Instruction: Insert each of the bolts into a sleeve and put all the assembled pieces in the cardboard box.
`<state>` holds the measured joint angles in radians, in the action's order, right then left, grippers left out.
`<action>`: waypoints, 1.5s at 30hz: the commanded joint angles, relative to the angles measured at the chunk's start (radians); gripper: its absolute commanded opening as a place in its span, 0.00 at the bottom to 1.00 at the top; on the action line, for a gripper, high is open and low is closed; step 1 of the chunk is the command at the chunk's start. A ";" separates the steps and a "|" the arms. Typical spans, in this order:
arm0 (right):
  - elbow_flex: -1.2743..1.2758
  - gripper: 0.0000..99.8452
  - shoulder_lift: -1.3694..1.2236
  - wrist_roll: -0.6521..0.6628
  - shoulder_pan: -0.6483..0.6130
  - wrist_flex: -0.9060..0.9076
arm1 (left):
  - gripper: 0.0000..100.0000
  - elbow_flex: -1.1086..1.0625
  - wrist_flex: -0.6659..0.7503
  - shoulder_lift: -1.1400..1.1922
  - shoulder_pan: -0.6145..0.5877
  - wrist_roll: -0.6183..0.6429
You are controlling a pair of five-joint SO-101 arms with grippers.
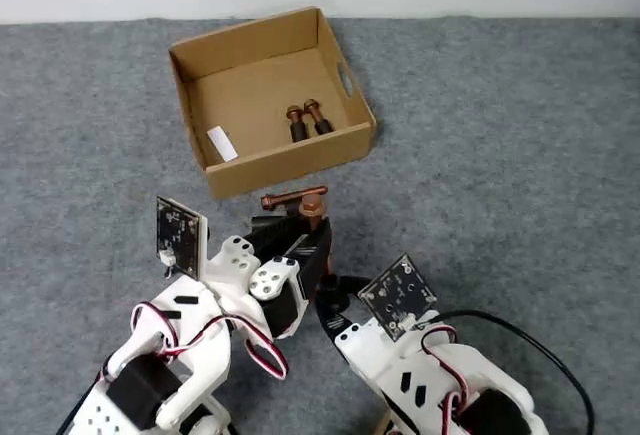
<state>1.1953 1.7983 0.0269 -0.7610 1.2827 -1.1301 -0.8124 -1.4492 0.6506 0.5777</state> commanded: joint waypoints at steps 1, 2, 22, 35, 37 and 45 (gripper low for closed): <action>-0.003 0.01 0.005 0.011 -0.007 -0.027 | 0.00 0.010 0.002 -0.012 0.008 0.009; -0.003 0.01 0.005 0.011 -0.007 -0.027 | 0.00 0.010 -0.002 -0.012 0.009 0.009; 0.005 0.01 0.008 0.011 -0.004 -0.027 | 0.00 0.008 -0.184 -0.011 0.063 0.009; 0.005 0.01 0.007 0.011 -0.002 -0.064 | 0.02 -0.042 -0.388 -0.011 0.155 -0.077; 0.008 0.01 0.007 0.026 -0.002 -0.064 | 0.08 -0.042 -0.396 -0.011 0.155 -0.106; 0.008 0.01 0.010 0.048 -0.001 -0.053 | 0.29 -0.002 -0.468 -0.011 0.149 -0.106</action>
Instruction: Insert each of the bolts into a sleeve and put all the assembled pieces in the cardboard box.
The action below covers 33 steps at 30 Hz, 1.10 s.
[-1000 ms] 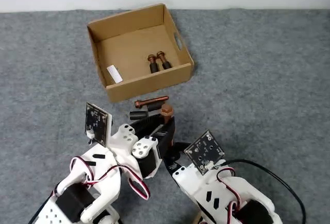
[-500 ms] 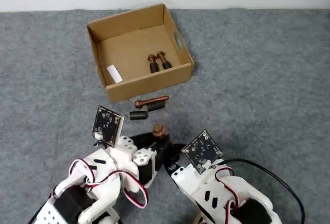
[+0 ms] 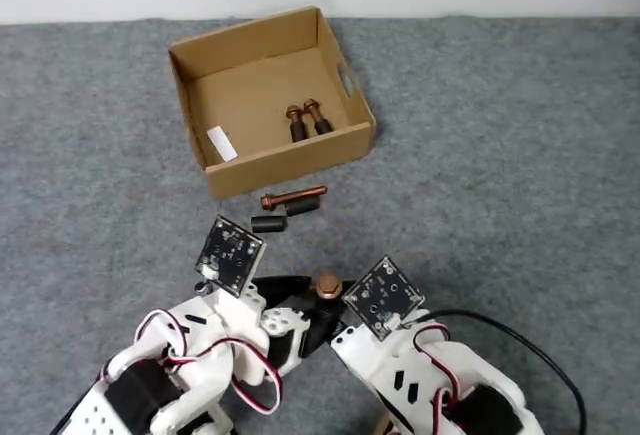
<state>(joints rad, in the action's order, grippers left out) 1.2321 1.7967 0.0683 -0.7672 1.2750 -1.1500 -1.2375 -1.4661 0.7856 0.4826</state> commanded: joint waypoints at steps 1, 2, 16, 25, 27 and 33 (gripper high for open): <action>-0.029 0.01 0.012 0.005 0.005 -0.045 | 0.29 0.036 -0.044 0.008 -0.003 -0.011; -0.028 0.01 0.012 0.005 0.005 -0.045 | 0.29 0.058 -0.044 0.012 -0.025 -0.014; -0.026 0.01 0.005 -0.014 0.282 -0.044 | 0.01 0.183 -0.075 0.005 -0.474 -0.052; -0.250 0.01 -0.372 -0.192 0.351 -0.070 | 0.00 -0.170 0.095 0.005 -0.796 -0.279; -0.351 0.01 -0.524 -0.201 0.355 -0.099 | 0.00 -0.280 0.212 0.005 -0.832 -0.339; -0.651 0.01 -0.949 -0.198 0.357 -0.277 | 0.00 -0.506 0.428 0.005 -0.868 -0.408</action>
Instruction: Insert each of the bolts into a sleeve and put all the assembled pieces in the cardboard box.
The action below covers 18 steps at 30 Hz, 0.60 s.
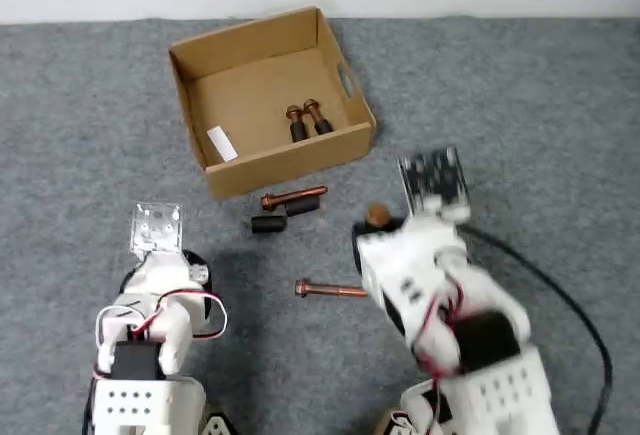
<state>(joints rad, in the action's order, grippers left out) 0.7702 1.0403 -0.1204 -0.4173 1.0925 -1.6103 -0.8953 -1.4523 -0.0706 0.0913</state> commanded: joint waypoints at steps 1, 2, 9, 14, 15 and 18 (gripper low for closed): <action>-0.236 0.01 -0.260 -0.008 0.007 -0.122 | 0.00 -0.058 0.097 -0.009 -0.012 -0.017; -0.285 0.01 -0.325 -0.008 0.007 -0.148 | 0.00 -0.058 0.101 -0.009 -0.012 -0.017; -0.603 0.01 -0.756 -0.008 0.007 -0.323 | 0.00 -0.064 0.101 -0.009 -0.012 -0.017; -0.825 0.01 -1.038 -0.006 0.007 -0.404 | 0.00 -0.064 0.103 -0.009 -0.012 -0.017; -0.872 0.01 -1.093 0.002 0.007 -0.409 | 0.00 -0.064 0.103 -0.009 -0.012 -0.017; -0.999 0.01 -1.259 0.057 0.007 -0.409 | 0.00 -0.064 0.103 -0.009 -0.012 -0.017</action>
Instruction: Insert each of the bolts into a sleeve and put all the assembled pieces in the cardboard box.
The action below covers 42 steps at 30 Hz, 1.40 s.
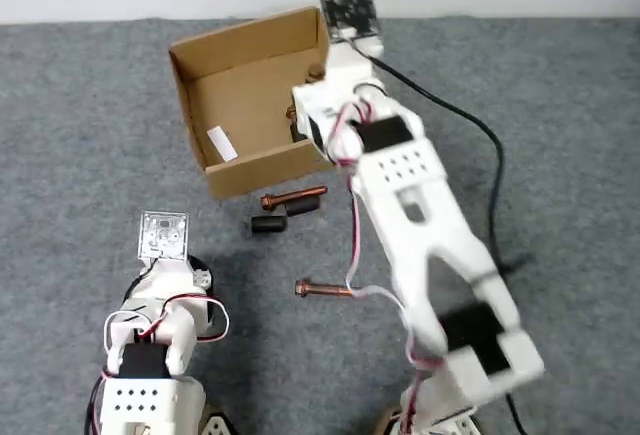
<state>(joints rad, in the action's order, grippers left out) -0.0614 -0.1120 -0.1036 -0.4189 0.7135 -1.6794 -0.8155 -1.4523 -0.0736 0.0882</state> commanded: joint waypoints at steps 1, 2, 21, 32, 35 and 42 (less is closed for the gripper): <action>-0.209 0.01 -0.159 0.052 0.007 -0.030 | 0.00 0.005 0.025 -0.009 -0.009 -0.014; -0.250 0.01 -0.208 0.061 0.005 -0.030 | 0.00 0.005 0.025 -0.009 -0.009 -0.012; -0.571 0.08 -0.673 0.305 -0.101 0.176 | 0.00 0.005 0.026 -0.009 -0.009 -0.012; -0.571 0.14 -0.516 0.298 -0.101 0.295 | 0.00 0.004 0.034 -0.009 -0.009 -0.012; -0.571 0.14 -0.458 0.296 -0.101 0.404 | 0.00 0.004 0.034 -0.009 -0.009 -0.012; -0.571 0.14 -0.320 0.296 -0.101 0.587 | 0.00 0.004 0.034 -0.009 -0.011 -0.012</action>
<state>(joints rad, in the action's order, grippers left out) -0.5999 -0.5386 0.1880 -0.5109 1.2382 -1.6794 -0.8063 -1.4523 -0.0767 0.0882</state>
